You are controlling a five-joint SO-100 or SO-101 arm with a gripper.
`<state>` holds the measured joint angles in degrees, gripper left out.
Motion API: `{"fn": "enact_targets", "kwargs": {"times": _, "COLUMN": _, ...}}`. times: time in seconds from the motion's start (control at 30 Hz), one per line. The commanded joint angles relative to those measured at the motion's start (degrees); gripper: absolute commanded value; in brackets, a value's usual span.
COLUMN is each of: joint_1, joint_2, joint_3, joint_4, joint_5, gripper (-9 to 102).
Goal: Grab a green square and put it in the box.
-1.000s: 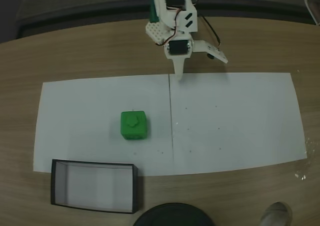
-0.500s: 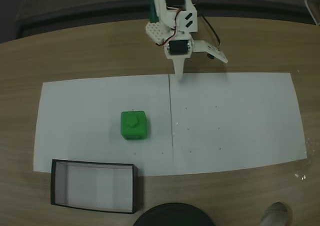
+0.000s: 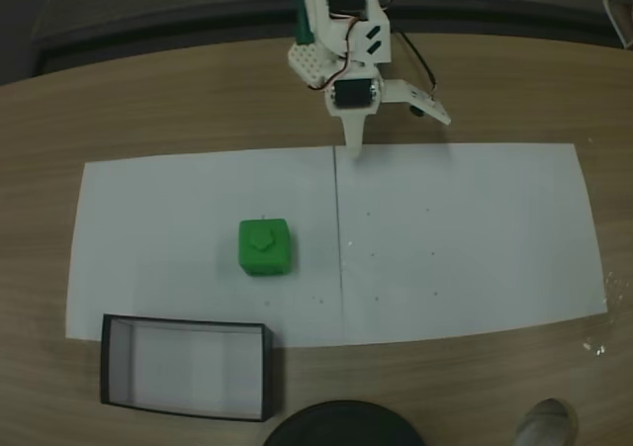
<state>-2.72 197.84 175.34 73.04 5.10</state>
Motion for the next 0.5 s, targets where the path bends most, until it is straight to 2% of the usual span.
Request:
{"fn": "enact_targets", "kwargs": {"times": 0.0, "joint_1": -0.44, "joint_2": 1.32, "joint_3": -3.34, "joint_4": 0.7, "joint_5": 0.62, "gripper": 0}}
{"fn": "enact_targets", "kwargs": {"times": 0.17, "joint_1": 0.35, "joint_2": 1.32, "joint_3": -3.25, "joint_4": -0.18, "joint_5": 0.0, "gripper": 0}}
{"fn": "enact_targets", "kwargs": {"times": 0.23, "joint_1": 2.37, "joint_2": 1.32, "joint_3": -2.99, "joint_4": -1.14, "joint_5": -3.43, "gripper": 3}}
{"fn": "enact_targets", "kwargs": {"times": 0.37, "joint_1": 10.02, "joint_2": 1.32, "joint_3": -0.53, "joint_4": -10.9, "joint_5": -17.84, "gripper": 16}}
{"fn": "enact_targets", "kwargs": {"times": 0.47, "joint_1": 14.59, "joint_2": 1.23, "joint_3": -0.35, "joint_4": -19.78, "joint_5": -15.64, "gripper": 22}}
